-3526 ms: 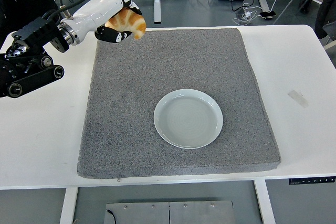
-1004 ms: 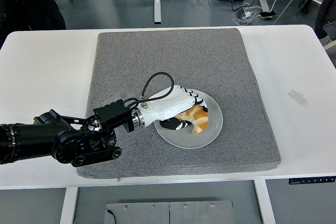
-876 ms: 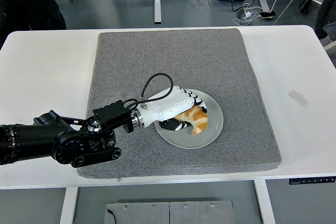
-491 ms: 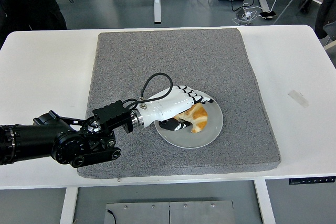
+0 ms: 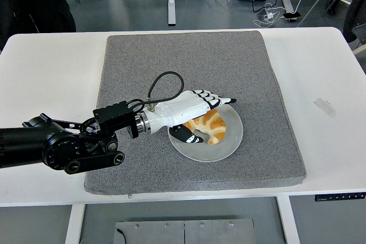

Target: Place the bread on the plate

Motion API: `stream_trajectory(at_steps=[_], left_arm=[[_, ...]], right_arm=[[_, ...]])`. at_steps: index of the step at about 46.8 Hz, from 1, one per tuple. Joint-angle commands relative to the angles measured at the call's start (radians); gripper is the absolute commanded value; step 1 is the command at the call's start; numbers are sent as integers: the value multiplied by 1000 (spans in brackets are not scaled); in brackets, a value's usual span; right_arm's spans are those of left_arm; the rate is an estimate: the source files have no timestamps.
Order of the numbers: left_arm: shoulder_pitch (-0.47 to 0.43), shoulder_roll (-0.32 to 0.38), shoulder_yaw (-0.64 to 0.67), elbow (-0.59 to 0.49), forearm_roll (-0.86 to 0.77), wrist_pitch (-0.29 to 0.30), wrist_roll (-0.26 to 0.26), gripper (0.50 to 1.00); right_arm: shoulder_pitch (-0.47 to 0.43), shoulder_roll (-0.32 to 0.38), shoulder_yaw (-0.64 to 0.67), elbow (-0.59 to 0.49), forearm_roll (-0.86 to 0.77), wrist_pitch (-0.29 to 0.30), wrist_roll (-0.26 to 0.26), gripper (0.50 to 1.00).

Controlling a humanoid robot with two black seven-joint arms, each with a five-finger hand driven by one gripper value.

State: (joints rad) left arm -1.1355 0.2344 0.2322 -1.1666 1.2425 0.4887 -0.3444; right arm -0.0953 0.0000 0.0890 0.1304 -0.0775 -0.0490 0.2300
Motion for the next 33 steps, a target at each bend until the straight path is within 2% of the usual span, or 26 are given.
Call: stream_trajectory(at_steps=[1, 9, 16, 28, 33], left_arm=[[-6, 45, -37, -41, -20, -33, -34, 939], [13, 95, -137, -48, -35, -44, -76, 939], [48, 108, -258, -48, -164, -44, -110, 939], [154, 99, -505, -28, -426, -42, -110, 952], [197, 56, -580, 40, -523, -42, -110, 957]], right_arm=[[0, 0, 0, 0, 1, -2, 0, 1000], [0, 0, 0, 0, 1, 0, 0, 1000], [0, 0, 0, 0, -1, 0, 0, 1000], [0, 0, 0, 0, -1, 0, 0, 1000], [0, 0, 0, 0, 1, -2, 0, 1000]])
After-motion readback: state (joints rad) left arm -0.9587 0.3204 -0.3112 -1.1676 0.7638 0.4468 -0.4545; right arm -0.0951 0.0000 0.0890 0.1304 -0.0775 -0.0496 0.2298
